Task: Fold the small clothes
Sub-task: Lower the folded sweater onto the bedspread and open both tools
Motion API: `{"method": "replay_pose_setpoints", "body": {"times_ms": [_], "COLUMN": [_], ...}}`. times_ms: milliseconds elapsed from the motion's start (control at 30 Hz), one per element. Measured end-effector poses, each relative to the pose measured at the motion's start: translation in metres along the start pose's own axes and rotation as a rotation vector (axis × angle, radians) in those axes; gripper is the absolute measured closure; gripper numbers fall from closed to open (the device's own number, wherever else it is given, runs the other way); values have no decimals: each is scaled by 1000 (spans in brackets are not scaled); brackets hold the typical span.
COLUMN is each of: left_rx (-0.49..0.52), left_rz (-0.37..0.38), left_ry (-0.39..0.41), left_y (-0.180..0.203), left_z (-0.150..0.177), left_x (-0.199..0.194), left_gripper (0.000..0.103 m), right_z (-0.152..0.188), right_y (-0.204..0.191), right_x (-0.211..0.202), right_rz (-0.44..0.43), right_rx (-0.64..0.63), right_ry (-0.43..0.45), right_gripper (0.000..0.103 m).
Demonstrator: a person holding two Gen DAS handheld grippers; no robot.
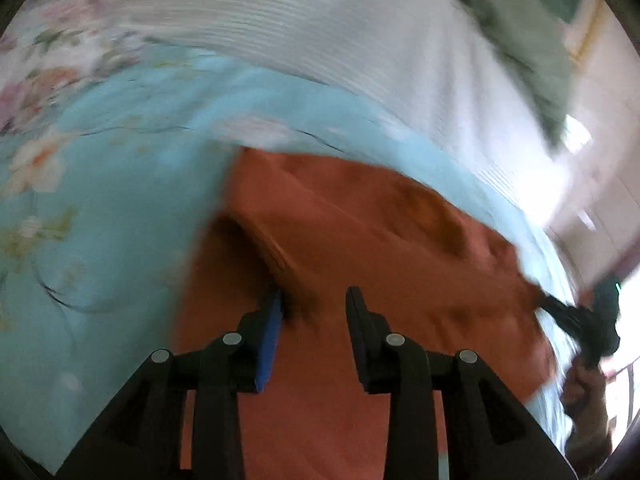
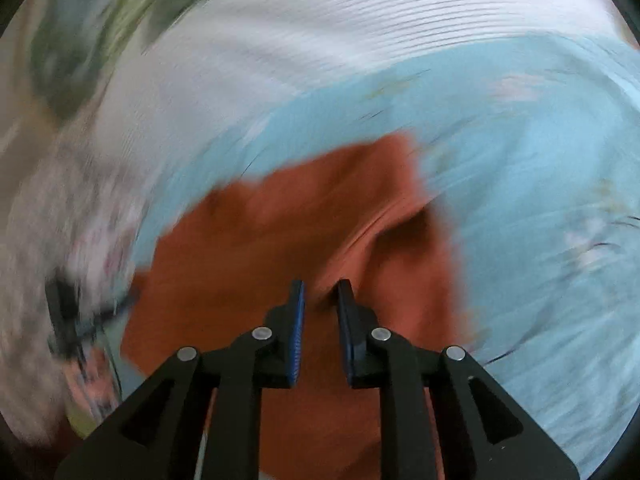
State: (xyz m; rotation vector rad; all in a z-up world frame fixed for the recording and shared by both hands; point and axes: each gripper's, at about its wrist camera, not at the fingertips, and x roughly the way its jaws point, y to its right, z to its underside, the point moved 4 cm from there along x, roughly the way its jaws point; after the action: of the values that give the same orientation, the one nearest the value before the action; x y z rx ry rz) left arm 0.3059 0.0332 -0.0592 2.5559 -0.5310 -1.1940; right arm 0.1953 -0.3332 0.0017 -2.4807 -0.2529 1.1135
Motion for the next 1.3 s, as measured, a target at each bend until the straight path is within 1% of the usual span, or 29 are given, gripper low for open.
{"method": "replay_pose_setpoints", "body": {"times_ms": [33,67,100,133,167,200,233,267,333,367,400,433,533,600,633,700,733,800,867,1000,1067,1100,1167,1200,1267,1300], "left_rx": [36,74,112,155,181,219,239,250,240,230,224,220,230,205,181,132,112,76,48,-23,-52,-71,-109,-133,-185,-227], "left_rz": [30,39,20,-21,-55,-95,-107,-118,-142,-169,-191,-232,-387,-418,-430,-443,-439,-413,-380,-275,-238,-221,-194,-182,-152,-129], "left_ry": [-22,-51,-87,-142,-169,-178,-170,-161,-158,-147,-141,-128,-66,-39,-27,-17,-13,-5,3,27,50,69,95,105,103,101], "left_y": [13,25,35,44,48,52,55,55,51,47,45,42,35,27,20,8,5,-2,-5,2,6,8,8,8,5,2], "left_z": [7,15,22,29,31,31,28,20,5,-8,-17,-31,-71,-89,-97,-101,-101,-89,-66,-15,6,18,35,45,60,70], "left_x": [2,7,15,30,38,47,50,54,61,67,71,77,88,87,84,73,69,53,35,-2,-21,-32,-48,-56,-65,-70], "left_gripper": [68,68,68,68,68,68,68,68,69,69,69,69,69,69,66,62,61,59,59,57,49,47,37,35,33,33], "right_z": [8,16,21,24,25,21,16,7,-14,-30,-39,-52,-84,-94,-95,-90,-85,-71,-50,-10,9,17,33,39,51,56], "right_y": [-13,-25,-35,-39,-42,-42,-40,-35,-24,-16,-13,-10,4,16,21,26,27,25,18,-2,-7,-8,-13,-15,-18,-22], "right_x": [10,20,31,38,45,49,51,52,52,52,52,51,40,27,21,8,2,-6,-10,-7,-11,-11,-16,-17,-21,-21], "right_rz": [-11,-5,23,51,69,79,87,99,154,181,187,200,300,305,306,291,276,246,208,137,105,91,62,51,31,23], "right_rx": [-54,-110,-161,-200,-233,-240,-239,-229,-208,-185,-169,-150,-105,-44,-19,12,18,27,31,58,81,93,120,131,153,158], "right_ry": [-46,-94,-131,-154,-170,-172,-170,-163,-131,-99,-78,-47,54,99,111,126,130,125,114,83,77,79,85,88,94,94], "right_gripper": [84,84,84,84,84,87,87,87,88,88,88,88,87,87,87,87,87,87,87,87,87,87,86,86,81,74]}}
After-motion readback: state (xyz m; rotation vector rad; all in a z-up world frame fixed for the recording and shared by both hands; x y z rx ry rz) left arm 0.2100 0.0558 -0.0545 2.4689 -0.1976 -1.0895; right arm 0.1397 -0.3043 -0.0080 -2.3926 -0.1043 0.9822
